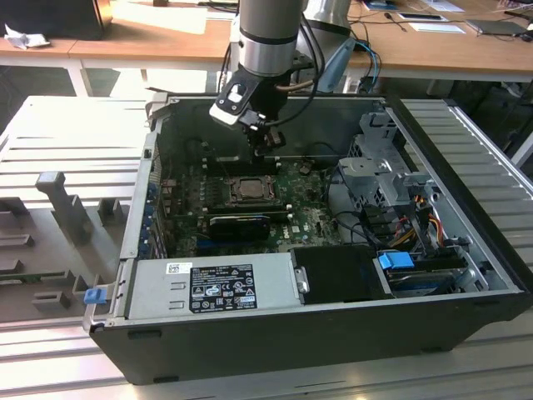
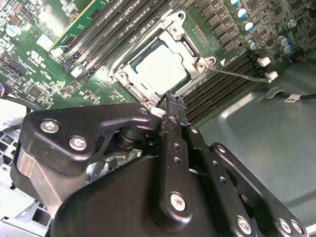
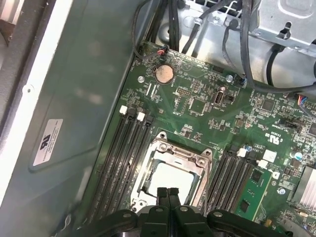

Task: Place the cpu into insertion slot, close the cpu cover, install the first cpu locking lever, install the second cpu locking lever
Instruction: 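Install the first cpu locking lever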

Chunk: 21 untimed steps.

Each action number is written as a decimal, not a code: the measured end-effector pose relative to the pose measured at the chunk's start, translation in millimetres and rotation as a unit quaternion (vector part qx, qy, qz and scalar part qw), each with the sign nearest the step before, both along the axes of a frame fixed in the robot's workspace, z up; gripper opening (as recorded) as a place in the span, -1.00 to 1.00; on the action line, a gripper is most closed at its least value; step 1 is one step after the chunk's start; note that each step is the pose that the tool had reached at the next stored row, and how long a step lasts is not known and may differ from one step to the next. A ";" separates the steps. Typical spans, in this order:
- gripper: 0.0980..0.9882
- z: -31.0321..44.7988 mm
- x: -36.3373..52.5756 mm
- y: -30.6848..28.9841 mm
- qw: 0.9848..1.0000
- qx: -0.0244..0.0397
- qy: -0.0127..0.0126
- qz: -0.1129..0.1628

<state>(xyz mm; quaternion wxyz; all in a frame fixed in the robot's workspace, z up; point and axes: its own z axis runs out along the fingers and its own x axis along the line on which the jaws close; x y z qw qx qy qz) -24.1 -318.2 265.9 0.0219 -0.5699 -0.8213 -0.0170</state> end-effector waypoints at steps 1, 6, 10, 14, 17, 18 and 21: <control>-0.98 0.0 0.0 0.0 1.000 0.000 0.000 0.003; -0.98 0.0 0.0 0.0 1.000 0.000 0.000 0.021; -0.98 0.0 0.0 -0.5 0.998 0.000 0.000 0.061; -0.98 -0.3 0.0 -0.6 0.995 0.000 -0.002 0.095; -0.98 -0.4 0.0 -0.7 0.993 0.000 -0.005 0.115; -0.98 -0.3 0.0 -0.7 0.992 0.000 -0.005 0.123; -0.98 -0.4 -0.1 -0.7 0.986 0.000 -0.007 0.165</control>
